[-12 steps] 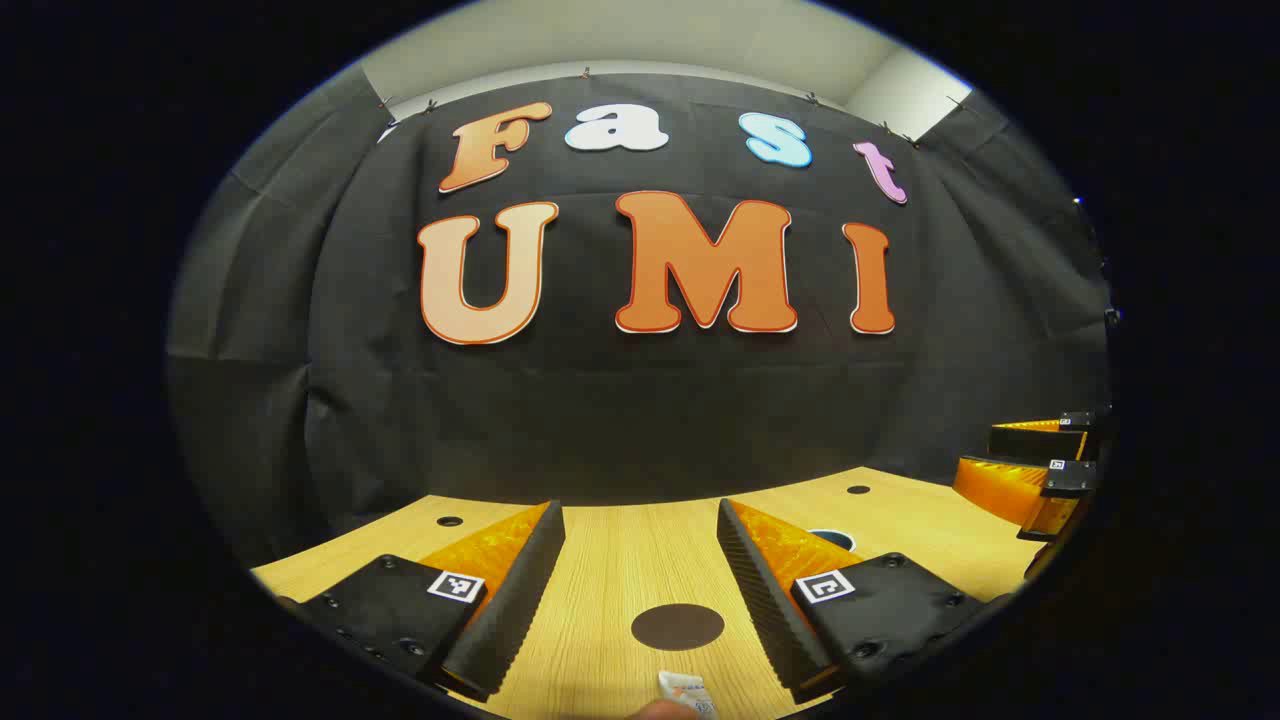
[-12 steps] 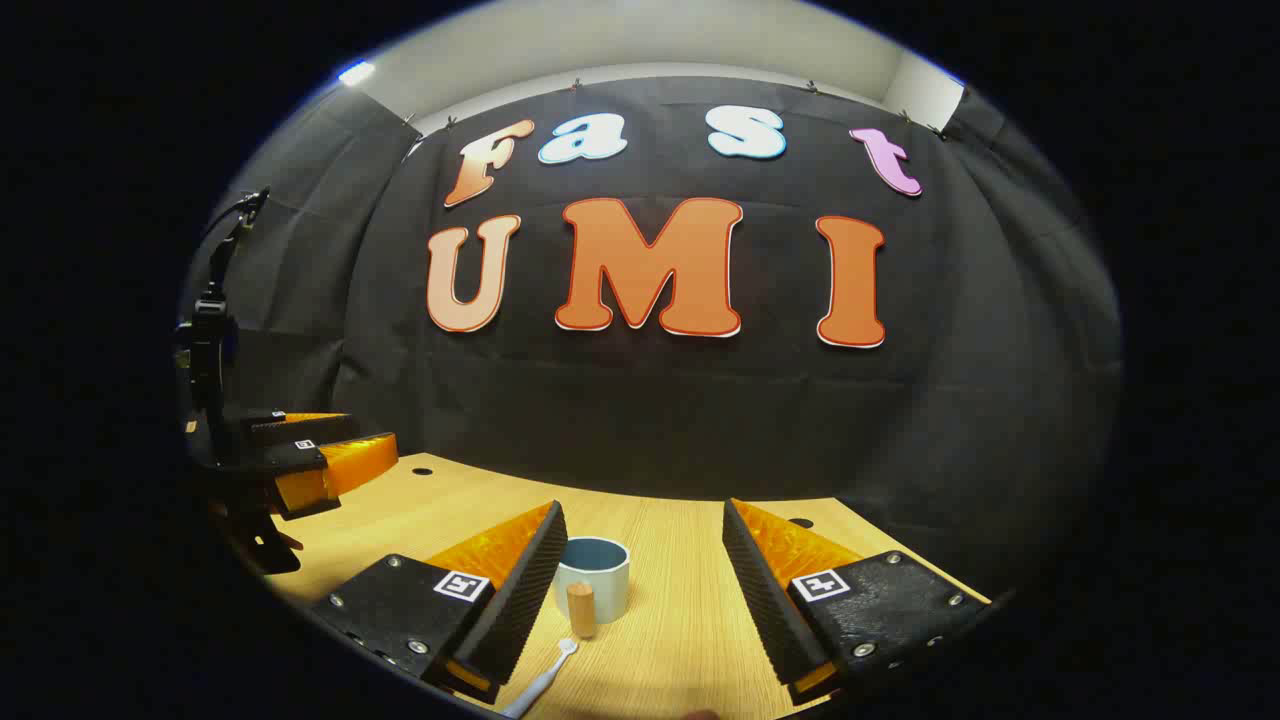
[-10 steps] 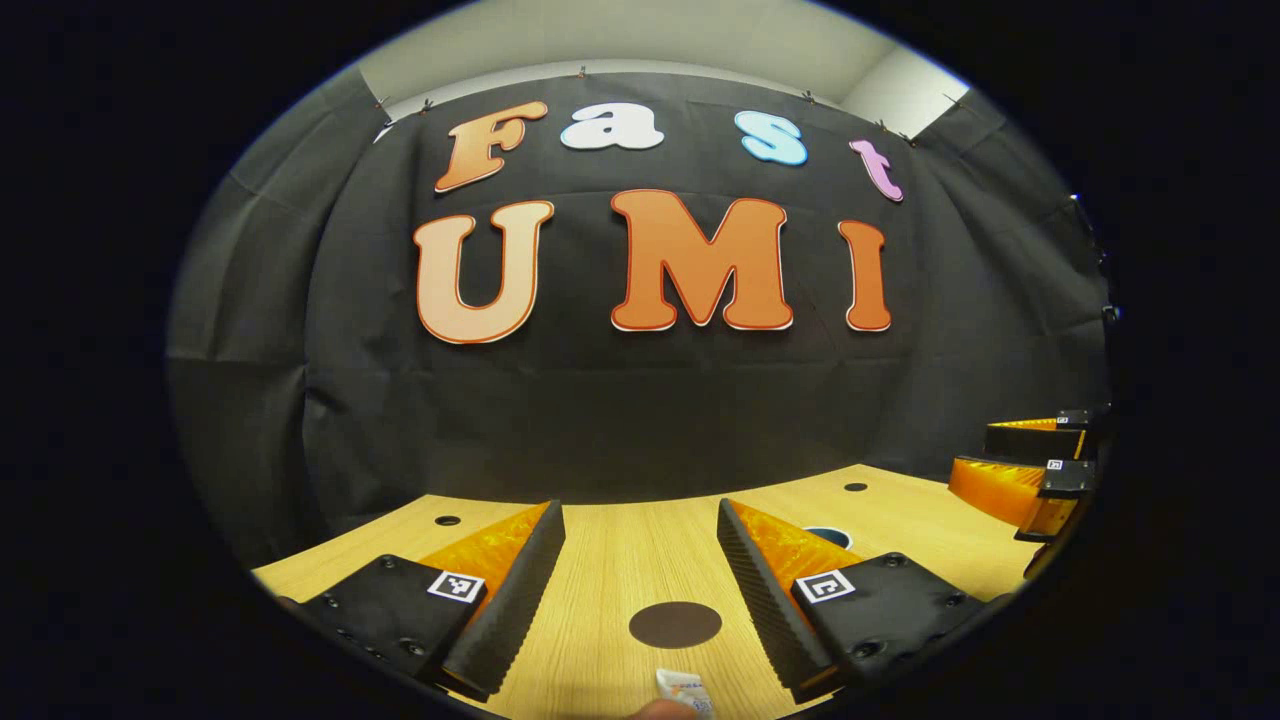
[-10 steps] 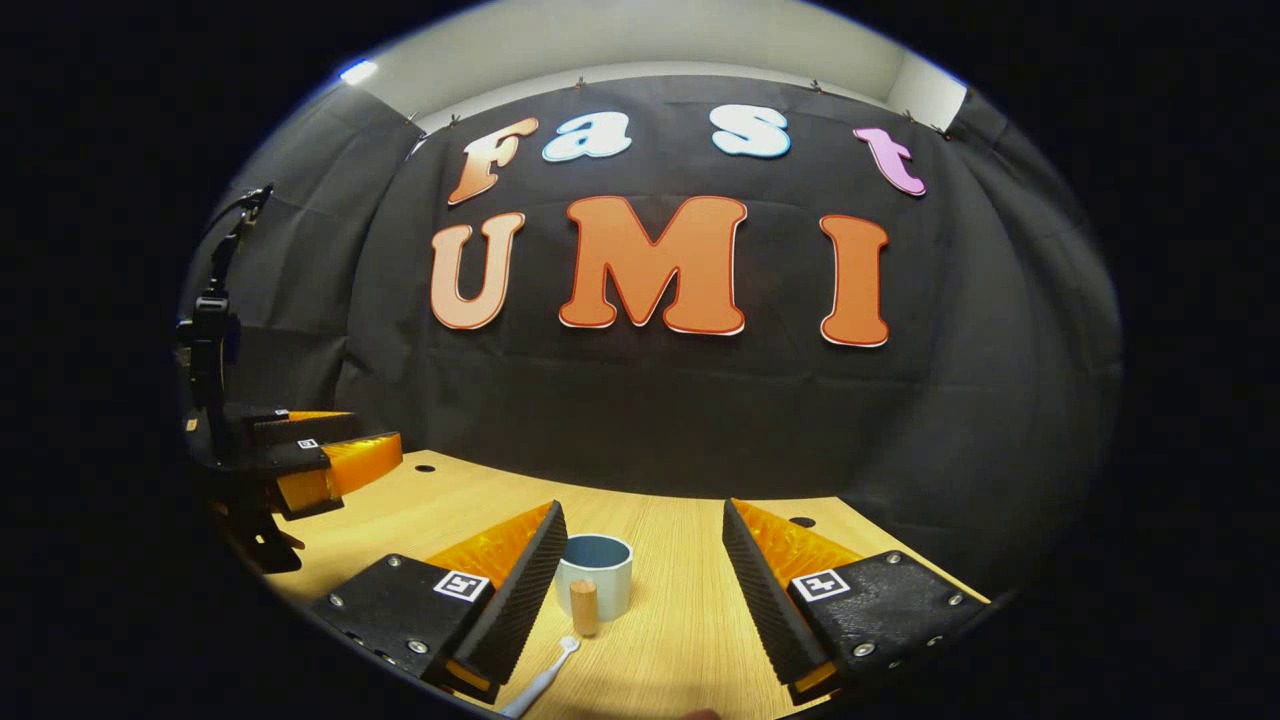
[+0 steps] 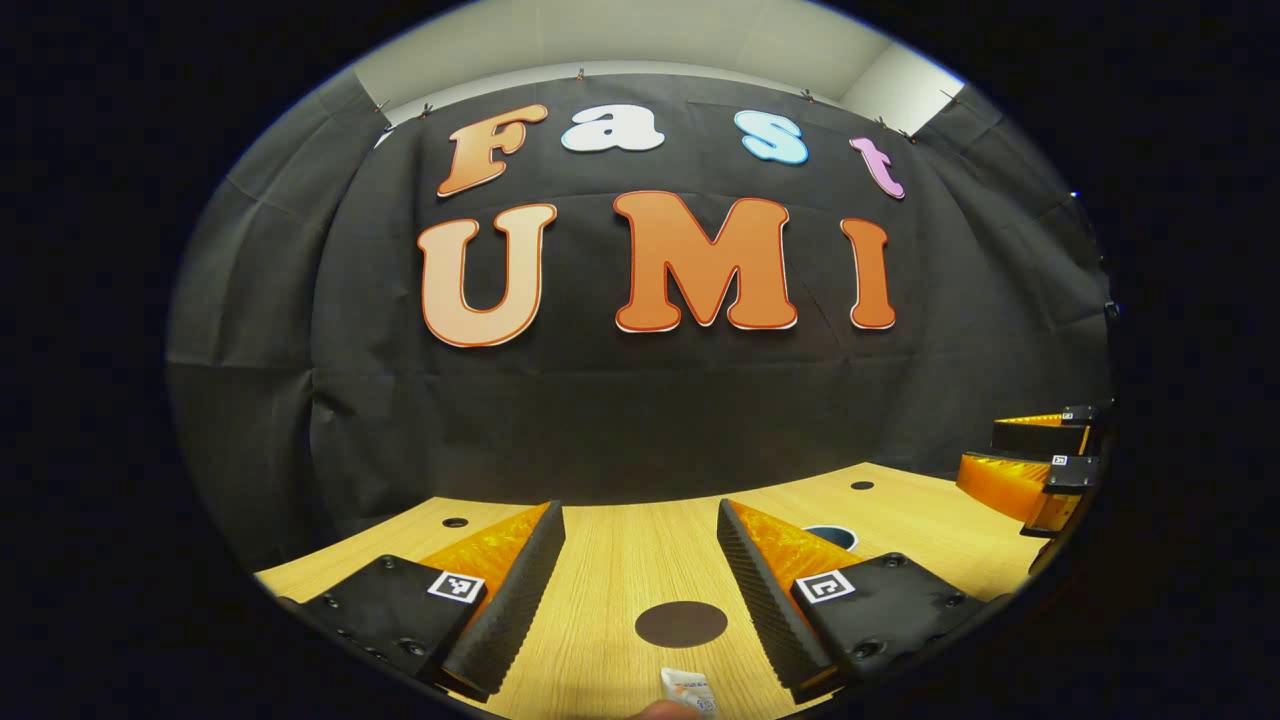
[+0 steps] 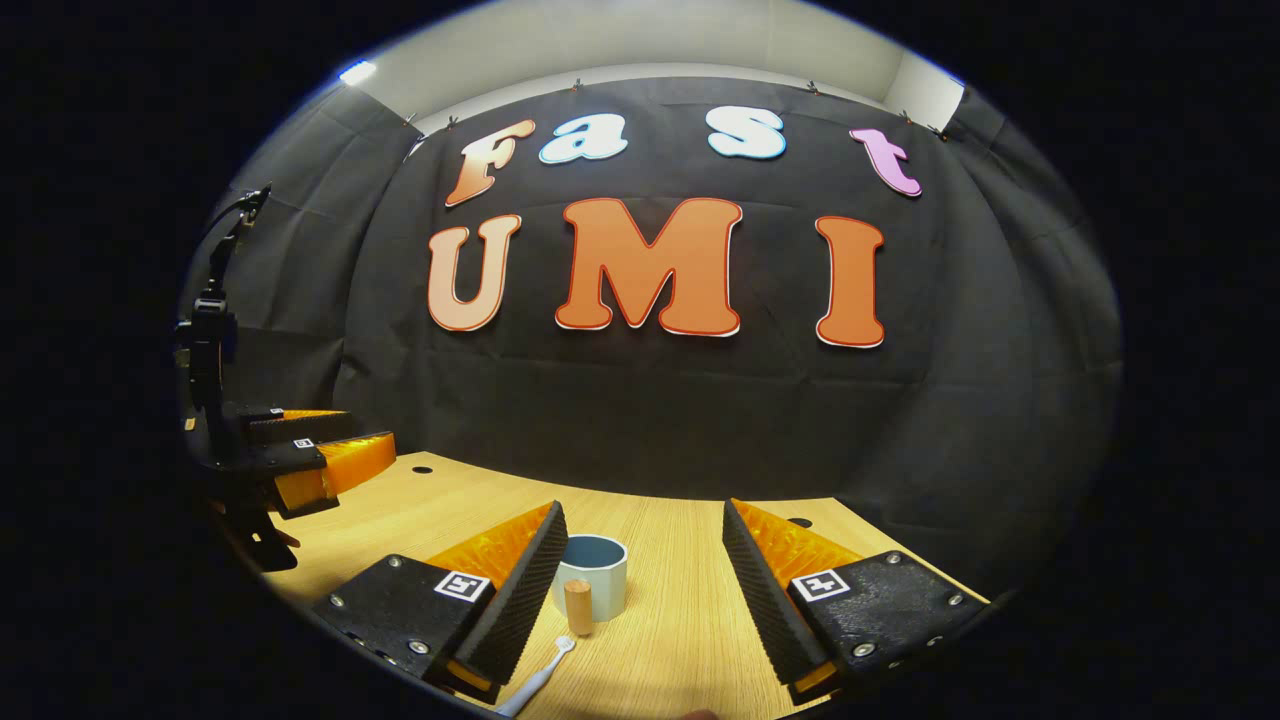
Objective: Put the toothbrush and toothpaste on the desktop into the cup, then pick up the cup and place it on the coaster on the desktop.
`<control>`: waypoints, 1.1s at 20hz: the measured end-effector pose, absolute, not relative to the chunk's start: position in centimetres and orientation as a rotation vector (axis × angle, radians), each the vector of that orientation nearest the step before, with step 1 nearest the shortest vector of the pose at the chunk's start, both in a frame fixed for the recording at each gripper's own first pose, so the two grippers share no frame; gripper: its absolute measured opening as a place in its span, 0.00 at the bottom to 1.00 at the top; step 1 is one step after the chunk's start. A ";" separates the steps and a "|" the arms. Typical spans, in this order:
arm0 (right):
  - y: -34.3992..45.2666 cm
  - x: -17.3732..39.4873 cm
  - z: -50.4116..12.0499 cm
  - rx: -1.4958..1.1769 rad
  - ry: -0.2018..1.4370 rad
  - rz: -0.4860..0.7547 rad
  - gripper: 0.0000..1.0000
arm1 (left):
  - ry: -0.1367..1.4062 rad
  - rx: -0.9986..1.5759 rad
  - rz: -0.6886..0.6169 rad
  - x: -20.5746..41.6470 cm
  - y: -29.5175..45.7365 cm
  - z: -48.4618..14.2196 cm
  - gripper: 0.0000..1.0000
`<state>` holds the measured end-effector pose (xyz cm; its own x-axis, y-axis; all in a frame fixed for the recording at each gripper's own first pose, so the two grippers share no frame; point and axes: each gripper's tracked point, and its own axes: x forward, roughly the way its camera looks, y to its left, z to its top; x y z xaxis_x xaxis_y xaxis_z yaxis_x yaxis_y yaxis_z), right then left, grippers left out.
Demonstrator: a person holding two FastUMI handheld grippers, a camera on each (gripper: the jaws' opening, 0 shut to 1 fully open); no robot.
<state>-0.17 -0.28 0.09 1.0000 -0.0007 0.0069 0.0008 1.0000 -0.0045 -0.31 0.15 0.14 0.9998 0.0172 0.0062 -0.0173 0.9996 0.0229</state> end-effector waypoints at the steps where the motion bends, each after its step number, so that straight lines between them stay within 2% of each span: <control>1: -0.3 -0.1 0.3 -0.007 -0.012 0.000 0.94 | -0.007 0.026 0.014 -0.4 0.0 0.1 0.97; 14: -0.6 0.5 0.4 0.004 -0.014 -0.016 0.99 | -0.011 -0.002 0.048 -0.1 0.8 0.3 0.98; 22: 0.1 0.7 -0.6 -0.019 0.041 0.009 0.97 | 0.063 -0.001 0.039 -0.2 0.8 -1.0 0.98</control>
<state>0.67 0.09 -0.62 0.9991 0.0085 -0.0414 -0.0092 0.9998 -0.0187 -0.24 0.83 -1.02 0.9972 0.0387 -0.0633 -0.0388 0.9992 -0.0001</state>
